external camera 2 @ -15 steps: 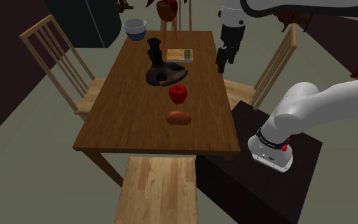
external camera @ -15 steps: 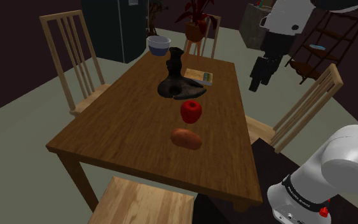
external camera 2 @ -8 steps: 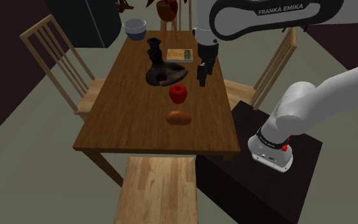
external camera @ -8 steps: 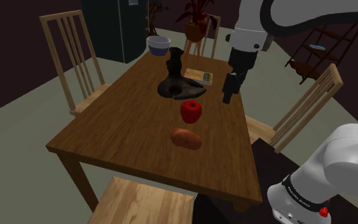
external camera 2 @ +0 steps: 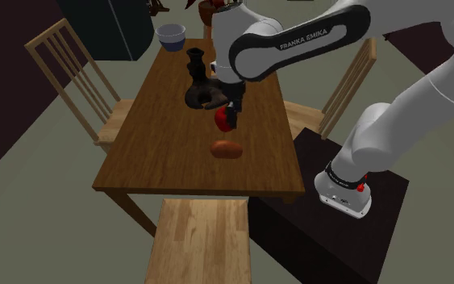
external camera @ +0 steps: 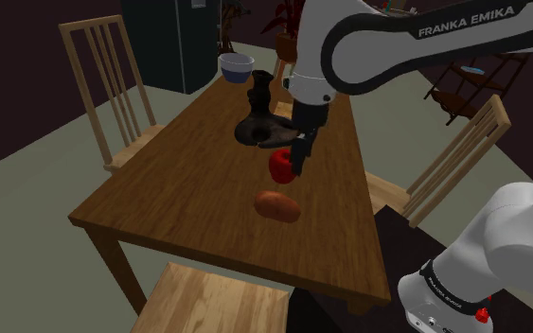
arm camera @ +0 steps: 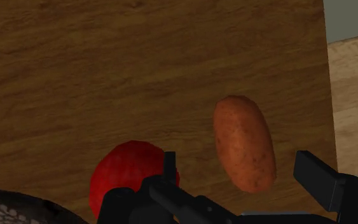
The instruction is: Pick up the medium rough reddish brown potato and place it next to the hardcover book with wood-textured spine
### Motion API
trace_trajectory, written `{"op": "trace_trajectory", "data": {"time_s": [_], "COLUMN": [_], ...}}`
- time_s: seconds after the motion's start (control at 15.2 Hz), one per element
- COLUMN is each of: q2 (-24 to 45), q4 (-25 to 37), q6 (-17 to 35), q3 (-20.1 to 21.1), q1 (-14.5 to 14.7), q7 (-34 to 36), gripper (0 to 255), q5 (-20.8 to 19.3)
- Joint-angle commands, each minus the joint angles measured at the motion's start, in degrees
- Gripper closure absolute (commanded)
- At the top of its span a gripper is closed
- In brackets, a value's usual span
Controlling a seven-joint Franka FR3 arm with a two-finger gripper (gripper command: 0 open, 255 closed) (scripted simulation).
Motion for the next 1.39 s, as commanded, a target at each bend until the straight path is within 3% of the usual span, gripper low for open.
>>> {"op": "trace_trajectory", "data": {"time_s": [0.0,0.4,0.92,1.32], "q2": [3.44,14.87,17.42,17.42], "q4": [1.30,6.47,2.91,2.91], "q6": [1.94,7.29,13.28,13.28], "q3": [1.07,4.64,4.84,4.84], "q1": [0.83,3.61,3.88,3.88], "q7": [-1.14,-2.77,-2.24,-2.24], "gripper": [0,0,0,0], "q5": [-0.60,-3.71,-4.45,-4.45]}}
